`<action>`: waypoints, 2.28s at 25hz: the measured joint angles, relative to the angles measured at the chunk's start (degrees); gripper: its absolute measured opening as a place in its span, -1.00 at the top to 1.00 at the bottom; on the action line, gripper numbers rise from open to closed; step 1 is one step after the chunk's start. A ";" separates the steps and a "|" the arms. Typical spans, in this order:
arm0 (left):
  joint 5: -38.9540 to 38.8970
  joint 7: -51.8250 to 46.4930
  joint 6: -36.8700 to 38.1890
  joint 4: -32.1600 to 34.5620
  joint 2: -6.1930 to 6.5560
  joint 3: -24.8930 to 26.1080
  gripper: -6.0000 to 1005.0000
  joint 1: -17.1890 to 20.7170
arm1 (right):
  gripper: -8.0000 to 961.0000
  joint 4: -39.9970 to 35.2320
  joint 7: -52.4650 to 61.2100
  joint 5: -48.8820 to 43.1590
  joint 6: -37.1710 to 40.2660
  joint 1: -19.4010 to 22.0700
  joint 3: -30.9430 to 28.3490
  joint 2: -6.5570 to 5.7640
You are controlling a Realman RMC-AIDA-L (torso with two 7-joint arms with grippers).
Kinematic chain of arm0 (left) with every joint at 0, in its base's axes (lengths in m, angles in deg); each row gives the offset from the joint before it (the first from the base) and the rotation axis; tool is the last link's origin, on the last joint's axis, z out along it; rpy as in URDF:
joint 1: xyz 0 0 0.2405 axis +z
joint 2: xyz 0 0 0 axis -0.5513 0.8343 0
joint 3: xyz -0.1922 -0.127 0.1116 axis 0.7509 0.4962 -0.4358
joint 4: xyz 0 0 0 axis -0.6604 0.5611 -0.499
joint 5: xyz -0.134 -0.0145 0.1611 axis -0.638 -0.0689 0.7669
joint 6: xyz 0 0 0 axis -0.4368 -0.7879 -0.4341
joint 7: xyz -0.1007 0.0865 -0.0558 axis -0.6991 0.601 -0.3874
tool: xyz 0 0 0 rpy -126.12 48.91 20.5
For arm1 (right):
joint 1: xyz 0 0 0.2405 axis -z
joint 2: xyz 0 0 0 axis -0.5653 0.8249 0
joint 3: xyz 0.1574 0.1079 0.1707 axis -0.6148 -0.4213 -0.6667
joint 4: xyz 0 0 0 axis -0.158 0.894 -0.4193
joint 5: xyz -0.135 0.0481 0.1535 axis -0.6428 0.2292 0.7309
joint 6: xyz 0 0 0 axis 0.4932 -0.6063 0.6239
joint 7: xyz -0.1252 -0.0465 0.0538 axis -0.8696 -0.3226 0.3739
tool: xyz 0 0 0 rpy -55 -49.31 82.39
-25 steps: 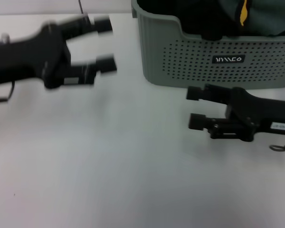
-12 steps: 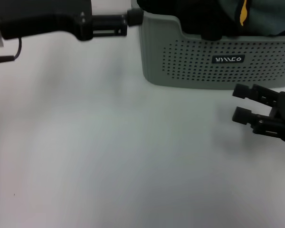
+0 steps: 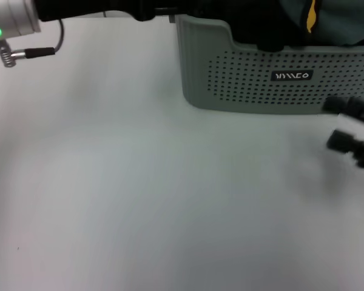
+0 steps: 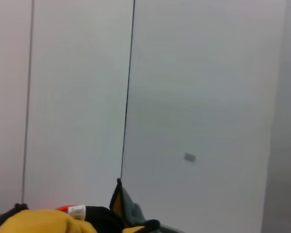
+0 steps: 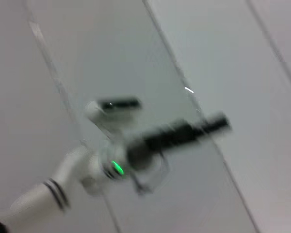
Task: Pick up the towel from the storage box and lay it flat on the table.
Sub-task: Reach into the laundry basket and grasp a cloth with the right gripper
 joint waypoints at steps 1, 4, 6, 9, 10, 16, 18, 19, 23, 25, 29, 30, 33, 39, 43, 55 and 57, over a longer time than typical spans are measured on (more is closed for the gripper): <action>-1.05 0.82 0.53 -0.48 0.27 0.15 -0.75 0.62 | -0.68 -1.75 0.02 -0.33 1.69 0.19 -1.07 -0.40; -5.41 5.85 5.51 -4.18 1.60 2.09 -0.75 3.02 | -0.67 -5.01 1.47 -2.20 8.34 -0.01 -5.79 -1.49; -7.69 10.00 11.68 -8.48 2.72 4.26 -0.75 3.89 | -0.66 -6.94 3.85 -3.88 11.99 -0.27 -9.79 -2.09; -7.38 18.49 21.41 -16.71 5.25 6.16 -0.75 4.10 | -0.65 -15.89 13.21 -13.36 9.68 0.08 -21.21 -2.57; -6.62 22.30 23.90 -20.68 6.33 6.25 -0.74 3.94 | -0.65 -15.89 13.21 -13.36 9.68 0.08 -21.21 -2.57; -4.93 30.17 27.11 -30.44 7.68 6.19 -0.74 3.52 | -0.62 -39.76 34.44 -40.65 -1.79 -1.56 -38.73 0.09; -4.64 30.94 27.14 -31.11 7.45 6.30 -0.74 3.54 | -0.62 -47.60 42.27 -48.77 -2.01 -3.77 -44.64 2.01; -4.54 31.24 27.15 -31.24 7.32 6.29 -0.74 3.61 | -0.61 -50.29 44.72 -51.04 -1.90 -4.59 -46.16 2.51; -4.08 31.50 27.16 -31.65 7.09 6.34 -0.74 4.09 | -0.60 -61.05 56.43 -58.28 -1.58 -8.47 -48.56 3.79; -4.01 31.65 27.16 -32.05 6.98 6.37 -0.74 4.20 | -0.59 -64.68 61.38 -61.50 -2.48 -9.68 -48.66 3.71; -3.97 31.75 27.12 -32.75 6.93 6.41 -0.74 4.19 | -0.59 -69.51 69.54 -71.49 -4.08 -13.25 -48.92 3.28; -3.97 31.75 27.12 -32.75 6.93 6.41 -0.74 4.19 | -0.59 -69.94 70.83 -73.79 -4.23 -14.11 -49.20 3.24; -3.96 31.76 27.03 -33.44 6.93 6.43 -0.74 3.77 | -0.59 -70.69 73.73 -79.75 -4.24 -16.89 -51.23 3.14; -3.96 32.13 26.88 -33.98 6.58 6.43 -0.74 3.61 | -0.59 -68.32 75.53 -84.67 -5.05 -19.07 -53.13 2.64; -3.96 32.81 26.65 -34.33 6.33 6.43 -0.74 3.57 | -0.59 -65.09 75.33 -86.09 -6.90 -19.14 -52.35 3.07; -3.13 34.04 25.64 -35.42 6.31 6.43 -0.74 3.34 | -0.58 -57.79 72.48 -87.05 -13.82 -20.43 -48.40 5.96; -3.07 34.08 25.60 -35.50 6.31 6.44 -0.74 3.35 | -0.50 -56.32 72.08 -87.31 -14.27 -20.81 -48.40 6.48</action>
